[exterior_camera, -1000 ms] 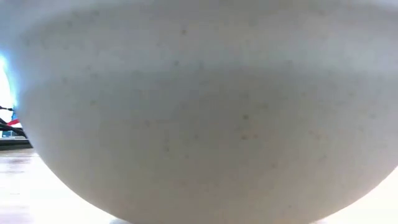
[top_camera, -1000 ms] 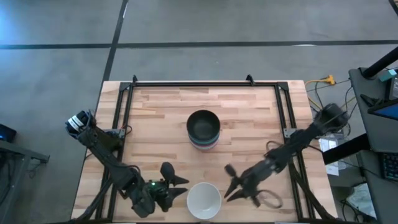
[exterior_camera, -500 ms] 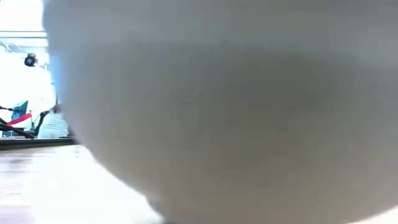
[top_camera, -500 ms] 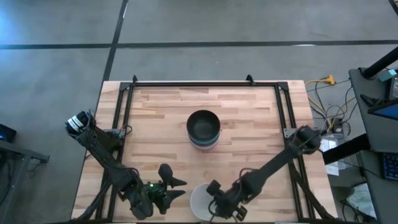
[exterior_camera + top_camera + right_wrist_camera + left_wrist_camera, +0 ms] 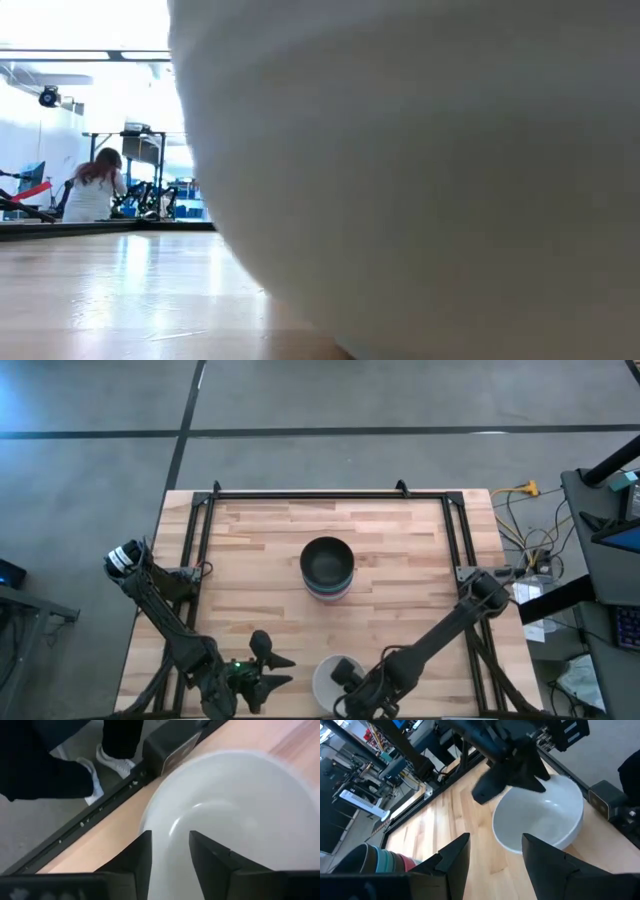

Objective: Nest bowls inside each other
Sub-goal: Stack the white bowl on the black bowl

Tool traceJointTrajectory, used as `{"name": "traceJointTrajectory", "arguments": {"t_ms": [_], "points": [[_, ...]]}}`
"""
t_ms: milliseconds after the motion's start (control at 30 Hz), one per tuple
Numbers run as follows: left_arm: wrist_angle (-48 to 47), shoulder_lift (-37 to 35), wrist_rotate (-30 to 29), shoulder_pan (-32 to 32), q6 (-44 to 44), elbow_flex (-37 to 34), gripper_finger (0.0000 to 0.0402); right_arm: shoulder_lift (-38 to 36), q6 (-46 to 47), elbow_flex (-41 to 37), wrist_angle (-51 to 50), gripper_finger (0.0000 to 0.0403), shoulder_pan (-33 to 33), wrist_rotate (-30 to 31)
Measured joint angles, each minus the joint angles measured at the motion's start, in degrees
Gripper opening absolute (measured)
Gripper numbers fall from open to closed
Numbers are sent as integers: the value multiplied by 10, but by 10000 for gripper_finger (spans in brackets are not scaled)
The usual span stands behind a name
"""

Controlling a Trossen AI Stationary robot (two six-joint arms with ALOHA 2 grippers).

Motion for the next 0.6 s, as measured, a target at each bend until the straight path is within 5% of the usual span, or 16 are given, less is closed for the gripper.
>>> {"name": "traceJointTrajectory", "arguments": {"t_ms": [600], "points": [[0, 0, 0, -1, -1, -7, 164, -31, 66, -1, -18, 124, 22, -6]]}}
